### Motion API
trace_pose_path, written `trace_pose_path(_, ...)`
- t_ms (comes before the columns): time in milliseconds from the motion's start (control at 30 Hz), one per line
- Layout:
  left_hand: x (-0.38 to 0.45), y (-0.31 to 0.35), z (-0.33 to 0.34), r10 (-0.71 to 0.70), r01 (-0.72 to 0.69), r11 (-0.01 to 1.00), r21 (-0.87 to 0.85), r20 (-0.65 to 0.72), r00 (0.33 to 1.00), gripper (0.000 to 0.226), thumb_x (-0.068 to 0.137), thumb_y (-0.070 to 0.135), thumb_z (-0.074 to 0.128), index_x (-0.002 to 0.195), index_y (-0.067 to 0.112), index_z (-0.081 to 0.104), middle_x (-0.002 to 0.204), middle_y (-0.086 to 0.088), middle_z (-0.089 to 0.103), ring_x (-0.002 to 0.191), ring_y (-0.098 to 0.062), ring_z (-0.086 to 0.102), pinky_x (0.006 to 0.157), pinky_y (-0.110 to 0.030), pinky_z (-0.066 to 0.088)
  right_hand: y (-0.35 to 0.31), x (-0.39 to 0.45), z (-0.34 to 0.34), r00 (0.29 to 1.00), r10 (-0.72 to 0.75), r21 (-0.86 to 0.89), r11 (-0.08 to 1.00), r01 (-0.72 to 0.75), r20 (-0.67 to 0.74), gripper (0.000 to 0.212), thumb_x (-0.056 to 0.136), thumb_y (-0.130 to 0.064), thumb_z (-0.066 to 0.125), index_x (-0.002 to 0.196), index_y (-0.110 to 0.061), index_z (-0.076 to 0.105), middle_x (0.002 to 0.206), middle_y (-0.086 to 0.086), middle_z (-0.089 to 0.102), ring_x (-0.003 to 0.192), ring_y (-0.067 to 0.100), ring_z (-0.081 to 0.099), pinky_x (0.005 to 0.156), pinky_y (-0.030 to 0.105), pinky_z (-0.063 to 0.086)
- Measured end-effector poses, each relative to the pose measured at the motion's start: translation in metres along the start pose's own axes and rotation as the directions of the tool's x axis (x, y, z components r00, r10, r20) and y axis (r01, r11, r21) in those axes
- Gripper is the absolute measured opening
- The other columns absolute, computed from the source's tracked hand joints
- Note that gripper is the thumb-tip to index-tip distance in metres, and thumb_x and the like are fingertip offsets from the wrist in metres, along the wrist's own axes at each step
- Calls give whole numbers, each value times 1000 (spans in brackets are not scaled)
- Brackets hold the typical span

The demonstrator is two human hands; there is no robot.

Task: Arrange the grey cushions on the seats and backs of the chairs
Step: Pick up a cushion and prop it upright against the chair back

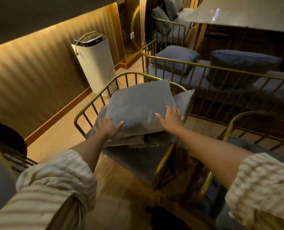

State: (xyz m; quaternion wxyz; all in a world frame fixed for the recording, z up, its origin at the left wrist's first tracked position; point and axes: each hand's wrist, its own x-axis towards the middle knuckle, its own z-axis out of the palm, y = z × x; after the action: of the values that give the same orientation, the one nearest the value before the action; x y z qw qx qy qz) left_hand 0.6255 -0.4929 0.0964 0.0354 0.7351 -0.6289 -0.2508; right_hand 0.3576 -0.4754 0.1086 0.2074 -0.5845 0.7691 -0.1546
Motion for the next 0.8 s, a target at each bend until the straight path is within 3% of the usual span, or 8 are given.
trace_pose_path(133, 60, -10, 14, -88, 97, 982, -163, 62, 994, 124, 57, 102, 23, 139, 10, 43, 144, -20, 46, 131, -39, 45, 107, -61, 37, -7, 60, 4, 994, 111, 14, 994, -111, 12, 74, 96, -60, 44, 152, -16, 25, 160, 13, 22, 148, 35, 19, 119, 54, 19)
trace_pose_path(267, 97, -3, 16, -101, 120, 959, -255, 86, 991, 102, 81, 80, 44, 152, 12, 19, 157, -17, 26, 144, -36, 28, 118, -57, 23, -8, 116, 13, 975, 205, 65, 975, -211, 89, 80, 94, -64, 43, 154, -17, 18, 160, 14, 22, 145, 38, 24, 117, 55, 21)
trace_pose_path(400, 151, -15, 19, -167, 217, 892, -397, 158, 973, 121, 63, 96, 41, 155, 23, 11, 161, -10, 22, 147, -33, 24, 119, -57, 18, -11, 162, 23, 948, 291, 53, 953, -300, 131, 98, 83, -82, 38, 156, -25, 8, 161, 16, 20, 142, 44, 29, 115, 57, 26)
trace_pose_path(467, 173, -15, 15, -207, 279, 822, -496, 197, 958, 115, 67, 95, 34, 154, 22, 20, 157, -11, 32, 142, -33, 34, 117, -54, 25, -11, 178, 26, 933, 337, 70, 935, -348, 127, 105, 76, -89, 36, 156, -28, 9, 159, 16, 25, 139, 44, 34, 113, 58, 31)
trace_pose_path(567, 204, -10, 9, -266, 399, 666, -631, 299, 917, 84, 91, 74, 30, 145, 11, 40, 142, -16, 52, 128, -33, 50, 105, -44, 36, -10, 199, 28, 912, 381, 146, 904, -402, 150, 115, 63, -98, 35, 155, -33, 13, 155, 12, 35, 135, 41, 42, 111, 56, 36)
trace_pose_path(633, 223, -11, 8, -321, 474, 613, -632, 349, 881, 86, 91, 74, 28, 140, 6, 49, 137, -18, 57, 124, -35, 54, 96, -42, 40, -7, 212, 27, 903, 395, 240, 872, -427, 171, 122, 53, -103, 37, 153, -35, 21, 152, 6, 42, 133, 36, 47, 110, 54, 38)
trace_pose_path(733, 255, -19, 3, -287, 517, 569, -640, 434, 854, 100, 77, 87, 35, 137, 9, 54, 136, -17, 58, 123, -37, 55, 100, -45, 45, -6, 228, 28, 849, 491, 357, 770, -528, 197, 135, 34, -107, 43, 146, -32, 39, 145, 2, 52, 127, 32, 54, 108, 53, 41)
trace_pose_path(800, 283, -32, 10, -224, 538, 541, -647, 506, 833, 118, 51, 100, 45, 133, 16, 58, 131, -15, 63, 117, -36, 60, 102, -51, 47, -13, 229, 25, 792, 575, 416, 681, -602, 205, 134, 30, -103, 51, 142, -29, 46, 140, 4, 56, 122, 33, 57, 105, 51, 44)
